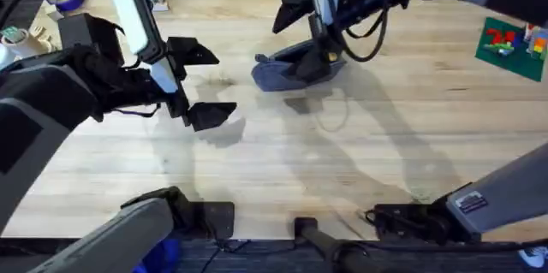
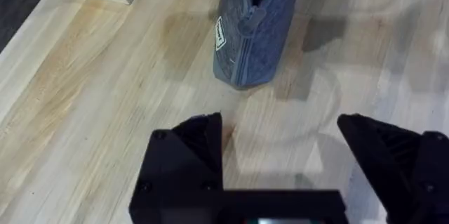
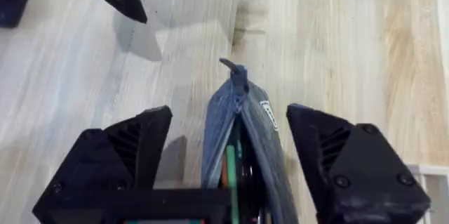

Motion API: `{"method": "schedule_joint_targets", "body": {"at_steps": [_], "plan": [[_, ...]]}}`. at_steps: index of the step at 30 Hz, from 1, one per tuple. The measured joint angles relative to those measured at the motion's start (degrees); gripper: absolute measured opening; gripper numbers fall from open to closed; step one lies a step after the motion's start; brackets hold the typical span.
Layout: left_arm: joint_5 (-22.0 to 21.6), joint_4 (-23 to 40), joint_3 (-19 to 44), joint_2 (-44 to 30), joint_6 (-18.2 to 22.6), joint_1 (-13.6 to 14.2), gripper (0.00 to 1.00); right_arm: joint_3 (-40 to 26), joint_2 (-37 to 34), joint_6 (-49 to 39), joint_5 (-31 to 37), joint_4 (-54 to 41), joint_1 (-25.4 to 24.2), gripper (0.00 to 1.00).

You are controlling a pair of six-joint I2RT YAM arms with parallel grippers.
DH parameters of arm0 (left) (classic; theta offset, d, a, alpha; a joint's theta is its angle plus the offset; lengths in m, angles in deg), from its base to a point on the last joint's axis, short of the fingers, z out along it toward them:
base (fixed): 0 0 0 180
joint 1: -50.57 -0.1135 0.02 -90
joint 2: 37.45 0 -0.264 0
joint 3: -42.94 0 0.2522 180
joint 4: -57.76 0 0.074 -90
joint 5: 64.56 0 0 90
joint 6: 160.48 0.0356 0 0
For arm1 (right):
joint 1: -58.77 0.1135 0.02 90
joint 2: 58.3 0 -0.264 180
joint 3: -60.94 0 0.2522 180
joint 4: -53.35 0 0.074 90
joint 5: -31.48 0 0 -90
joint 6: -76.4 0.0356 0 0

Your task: Unzip the bag, pick up the pens from the table one at a time and place them inside, then zip the bag closed.

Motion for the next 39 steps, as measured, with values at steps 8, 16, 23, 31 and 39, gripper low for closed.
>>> {"method": "schedule_joint_targets", "body": {"at_steps": [8,16,23,31,39], "plan": [[0.0,0.0,0.0,0.0,0.0,0.0,0.993,0.02,-2.71,0.06,0.0,3.73,2.08,0.997],[0.0,0.0,0.0,0.0,-0.03,0.0,0.993,0.02,-3.07,0.06,0.0,4.46,2.44,0.997],[0.0,0.02,0.0,0.0,-0.22,0.0,0.993,0.02,-3.57,0.06,0.0,4.22,2.44,0.997],[0.0,0.02,0.0,0.0,-0.24,0.0,0.993,0.02,-3.64,0.08,0.0,3.94,2.44,0.997],[0.0,0.02,0.0,0.02,-0.24,0.0,0.993,0.02,-3.96,0.06,0.0,4.58,2.81,0.997]]}}
